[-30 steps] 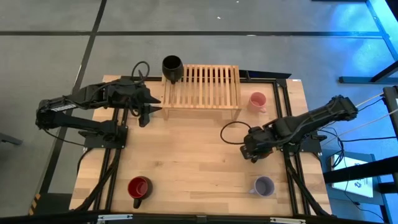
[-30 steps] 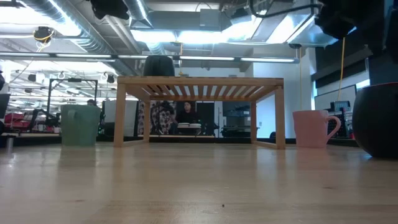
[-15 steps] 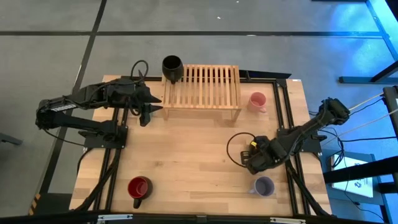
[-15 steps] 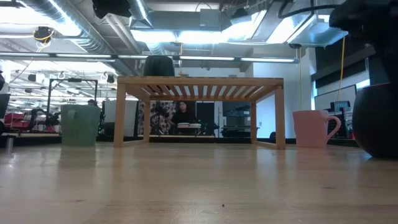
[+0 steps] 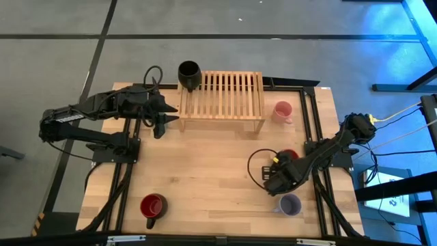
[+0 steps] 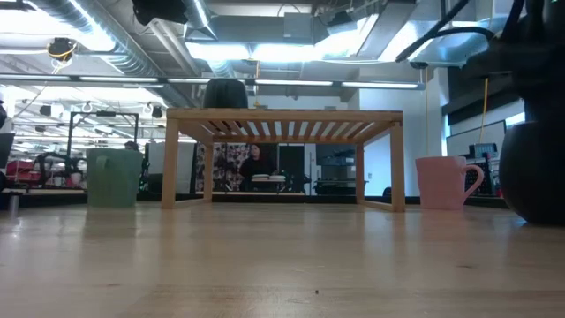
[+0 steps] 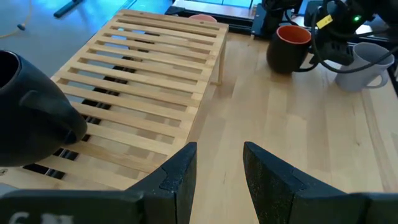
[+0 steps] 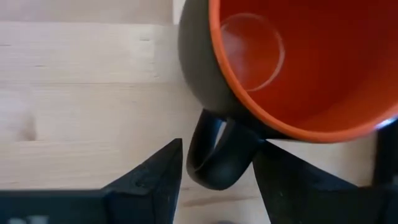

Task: Place coffee mugs
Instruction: Put the orange mug on the shelf

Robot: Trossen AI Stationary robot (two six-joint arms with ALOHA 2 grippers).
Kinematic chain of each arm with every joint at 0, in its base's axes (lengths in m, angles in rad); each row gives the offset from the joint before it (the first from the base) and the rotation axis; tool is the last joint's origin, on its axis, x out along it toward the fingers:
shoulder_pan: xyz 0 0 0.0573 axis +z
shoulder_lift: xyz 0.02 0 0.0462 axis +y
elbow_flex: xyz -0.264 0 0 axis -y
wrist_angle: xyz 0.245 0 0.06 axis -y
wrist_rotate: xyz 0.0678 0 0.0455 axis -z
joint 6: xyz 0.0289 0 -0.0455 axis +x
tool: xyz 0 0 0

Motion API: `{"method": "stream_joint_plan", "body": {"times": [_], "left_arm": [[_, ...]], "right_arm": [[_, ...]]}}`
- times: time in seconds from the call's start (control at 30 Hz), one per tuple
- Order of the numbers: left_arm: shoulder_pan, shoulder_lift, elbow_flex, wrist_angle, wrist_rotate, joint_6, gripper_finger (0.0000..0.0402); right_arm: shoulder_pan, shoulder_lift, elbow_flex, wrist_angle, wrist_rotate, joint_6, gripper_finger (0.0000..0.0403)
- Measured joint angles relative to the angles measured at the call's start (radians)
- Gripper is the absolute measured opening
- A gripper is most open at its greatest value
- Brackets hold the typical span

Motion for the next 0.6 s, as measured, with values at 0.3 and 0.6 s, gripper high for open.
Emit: {"method": "stream_joint_plan", "body": {"times": [0.3,0.6], "left_arm": [[0.0,0.0,0.0,0.0,0.0,0.0,0.0126],[0.0,0.0,0.0,0.0,0.0,0.001,0.0126]], "right_arm": [[0.0,0.0,0.0,-0.082,0.011,-0.038,0.0095],[0.0,-0.002,-0.039,-0.068,0.074,0.004,0.0073]]}}
